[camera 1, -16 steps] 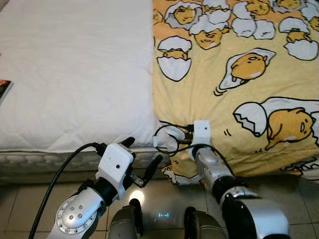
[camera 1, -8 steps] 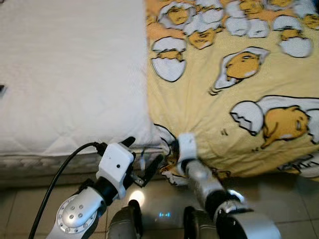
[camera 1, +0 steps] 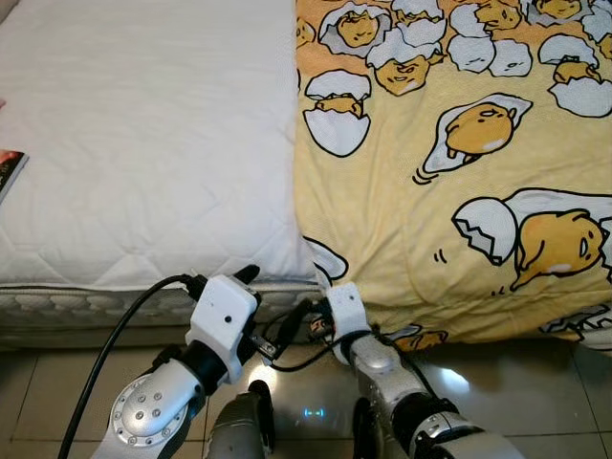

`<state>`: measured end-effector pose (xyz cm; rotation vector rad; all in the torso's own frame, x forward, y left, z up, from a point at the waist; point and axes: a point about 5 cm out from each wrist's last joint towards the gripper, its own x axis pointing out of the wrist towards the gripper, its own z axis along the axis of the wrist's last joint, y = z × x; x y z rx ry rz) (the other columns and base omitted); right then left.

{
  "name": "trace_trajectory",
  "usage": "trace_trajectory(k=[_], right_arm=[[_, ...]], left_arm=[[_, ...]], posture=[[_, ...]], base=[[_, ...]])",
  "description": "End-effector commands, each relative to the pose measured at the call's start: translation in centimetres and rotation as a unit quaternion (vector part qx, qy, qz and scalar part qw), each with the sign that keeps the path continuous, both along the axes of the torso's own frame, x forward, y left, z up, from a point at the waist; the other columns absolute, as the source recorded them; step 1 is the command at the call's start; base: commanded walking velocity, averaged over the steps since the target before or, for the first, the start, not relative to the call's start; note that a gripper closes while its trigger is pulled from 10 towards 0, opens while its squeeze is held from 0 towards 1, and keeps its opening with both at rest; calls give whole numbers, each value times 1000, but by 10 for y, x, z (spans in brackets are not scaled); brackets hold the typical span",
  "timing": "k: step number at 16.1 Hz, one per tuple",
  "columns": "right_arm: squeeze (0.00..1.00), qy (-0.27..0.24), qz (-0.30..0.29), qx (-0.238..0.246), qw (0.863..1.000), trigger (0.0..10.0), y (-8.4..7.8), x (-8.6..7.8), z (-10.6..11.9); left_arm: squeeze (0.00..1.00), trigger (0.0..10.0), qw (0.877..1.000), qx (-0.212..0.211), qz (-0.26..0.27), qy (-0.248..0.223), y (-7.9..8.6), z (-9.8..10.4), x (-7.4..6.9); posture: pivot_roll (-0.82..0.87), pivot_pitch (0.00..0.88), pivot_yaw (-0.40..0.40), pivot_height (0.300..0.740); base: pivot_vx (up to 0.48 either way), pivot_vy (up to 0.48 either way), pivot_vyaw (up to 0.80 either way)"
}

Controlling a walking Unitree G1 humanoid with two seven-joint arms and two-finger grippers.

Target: Clean up the room

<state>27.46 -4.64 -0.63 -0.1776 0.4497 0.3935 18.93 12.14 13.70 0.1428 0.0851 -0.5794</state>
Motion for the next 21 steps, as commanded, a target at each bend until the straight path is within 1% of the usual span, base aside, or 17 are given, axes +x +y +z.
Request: trace_trajectory(k=[1, 2, 3, 4, 5, 6, 8, 9, 10, 11, 12, 14, 16, 18, 19, 20, 21], right_arm=[[0, -65, 32, 7, 997, 10000, 35, 0, 19], [0, -95, 22, -4, 995, 10000, 29, 8, 26], [0, -102, 9, -2, 995, 10000, 24, 11, 28], [0, -114, -21, 3, 993, 10000, 14, 18, 33], [1000, -123, -44, 14, 991, 10000, 4, 23, 36], [1000, -152, -85, 28, 984, 10000, -21, 30, 44], [1000, -168, -99, 30, 980, 10000, -32, 31, 47], [1000, -179, -112, 28, 977, 10000, -43, 30, 48], [1000, -200, -134, 26, 970, 10000, -62, 26, 50], [1000, -216, -148, 29, 965, 10000, -69, 23, 54], [1000, -239, -172, 34, 955, 10000, -79, 20, 61], [1000, -262, -190, 42, 945, 10000, -88, 14, 71], [1000, -293, -197, 38, 935, 10000, -101, -2, 83], [1000, -300, -203, 35, 932, 10000, -111, -10, 86], [1000, -288, -231, 36, 929, 10000, -123, -17, 84], [1000, -281, -242, 41, 928, 10000, -126, -19, 87], [1000, -283, -226, 45, 931, 10000, -121, -18, 91]], left_arm=[[0, 10000, 1000, 0, -3, 6, -1, -3, -1], [0, 10000, 1000, -1, -2, 5, -1, -3, 0], [0, 10000, 1000, -1, -1, 5, -1, -4, 1], [0, 10000, 1000, 0, 2, 5, -1, -5, 2], [0, 10000, 1000, 1, 6, 4, -1, -6, 5], [0, 10000, 1000, 4, 17, -2, 1, -9, 14], [0, 10000, 1000, 5, 22, -5, 2, -10, 19], [0, 10000, 999, -2, 37, 2, 3, -13, 25], [0, 10000, 998, -17, 64, 19, 5, -20, 38], [0, 10000, 997, -19, 73, 23, 5, -23, 43], [0, 10000, 996, -20, 81, 26, 5, -27, 49], [0, 10000, 995, -21, 98, 28, 7, -33, 58], [0, 10000, 989, -37, 141, 35, 19, -37, 67], [0, 10000, 985, -46, 164, 42, 26, -40, 71], [0, 10000, 972, -72, 214, 59, 42, -43, 78], [0, 10000, 966, -84, 236, 63, 50, -43, 81], [0, 10000, 967, -76, 236, 57, 49, -43, 82]], posture=[[203, 259, 31, 740], [202, 256, 30, 740], [201, 250, 27, 740], [199, 239, 21, 740], [194, 218, 10, 740], [178, 173, -4, 740], [178, 173, -4, 740], [155, 100, -13, 740], [139, 69, -12, 740], [122, 45, -11, 740], [106, 25, -9, 740], [78, 0, -14, 740], [66, 0, -18, 740], [59, 0, -21, 740], [51, 0, -45, 740], [47, 0, -47, 740], [42, 0, -39, 740]], base=[[0, 0, 0], [0, 0, 0], [0, 0, 0], [0, 0, 0], [0, 0, 0], [0, 0, 0], [0, 0, 0], [0, 0, 0], [0, 0, 0], [0, 0, 0], [0, 0, 0], [0, 0, 0], [0, 0, 0], [0, 0, 0], [0, 0, 0], [0, 0, 0], [0, 0, 0]])
